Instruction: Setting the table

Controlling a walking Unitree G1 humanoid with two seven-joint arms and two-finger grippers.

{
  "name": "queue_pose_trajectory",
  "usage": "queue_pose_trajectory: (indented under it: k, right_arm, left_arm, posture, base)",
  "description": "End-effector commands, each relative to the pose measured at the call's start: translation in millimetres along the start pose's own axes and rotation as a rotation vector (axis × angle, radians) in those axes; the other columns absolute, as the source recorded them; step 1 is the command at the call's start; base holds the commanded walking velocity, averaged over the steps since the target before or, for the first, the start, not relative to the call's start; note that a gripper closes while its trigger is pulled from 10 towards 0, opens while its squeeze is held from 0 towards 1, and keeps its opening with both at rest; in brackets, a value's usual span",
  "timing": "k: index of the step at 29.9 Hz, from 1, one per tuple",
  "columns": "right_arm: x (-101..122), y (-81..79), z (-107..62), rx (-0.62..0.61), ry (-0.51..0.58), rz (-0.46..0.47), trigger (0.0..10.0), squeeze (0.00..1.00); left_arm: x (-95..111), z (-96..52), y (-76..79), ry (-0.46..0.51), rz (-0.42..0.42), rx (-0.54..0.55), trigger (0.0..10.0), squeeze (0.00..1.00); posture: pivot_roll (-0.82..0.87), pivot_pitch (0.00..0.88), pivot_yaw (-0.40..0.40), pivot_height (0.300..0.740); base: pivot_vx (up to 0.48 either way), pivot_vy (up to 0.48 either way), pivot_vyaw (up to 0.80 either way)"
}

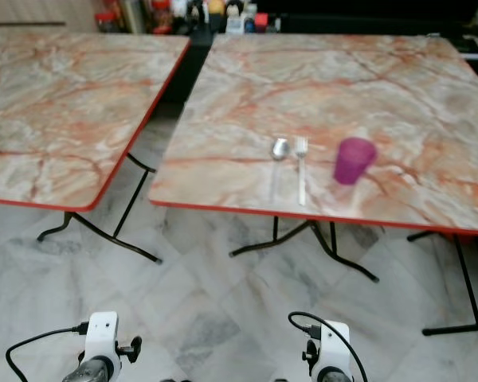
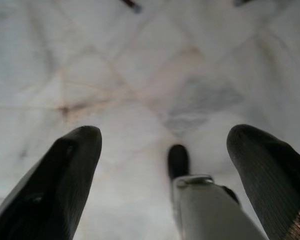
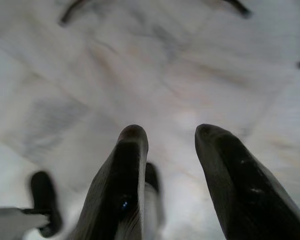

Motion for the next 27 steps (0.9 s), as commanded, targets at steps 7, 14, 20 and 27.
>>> queue_pose_trajectory:
  k: [7, 14, 20, 27]
  right_arm:
    - [3.4, -1.2, 1.0, -0.003, 0.007, 0.011, 10.0, 0.0]
    - [2.5, -0.6, 0.7, -0.005, 0.006, 0.016, 10.0, 0.0]
    - [2.7, -0.3, 0.8, -0.003, 0.006, 0.011, 10.0, 0.0]
    - [4.3, 0.6, 1.3, -0.006, 0.006, 0.014, 10.0, 0.0]
  left_arm:
    - [-9.4, -3.0, -8.7, -0.028, 0.001, 0.022, 10.0, 0.0]
    - [-7.7, -2.5, -9.2, -0.023, -0.007, 0.024, 10.0, 0.0]
    - [-7.0, -2.2, -8.1, -0.022, -0.012, 0.02, 10.0, 0.0]
    - [-5.7, -1.5, -7.0, -0.024, -0.016, 0.023, 10.0, 0.0]
  posture:
    - [-0.06, 0.131, 0.047, 0.74]
    - [-0.05, 0.116, 0.043, 0.74]
    - [-0.03, 0.089, 0.037, 0.74]
    - [-0.03, 0.094, 0.034, 0.74]
  base:
    - [0.251, -0.334, 0.17]
    - [0.249, -0.335, 0.0]
    - [0.202, -0.336, 0.0]
    - [0.0, -0.33, 0.0]
Point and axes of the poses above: a point about 5 cm out from each wrist's last joint towards the gripper, its own z axis pointing out of the wrist towards the gripper, its own x axis along the axis of the wrist's last joint, y = z × x, the point moved 1 cm from there along z, pointing out of the wrist towards the gripper, and after that the axes turned 4 degrees about -z, right-handed, at the moved point
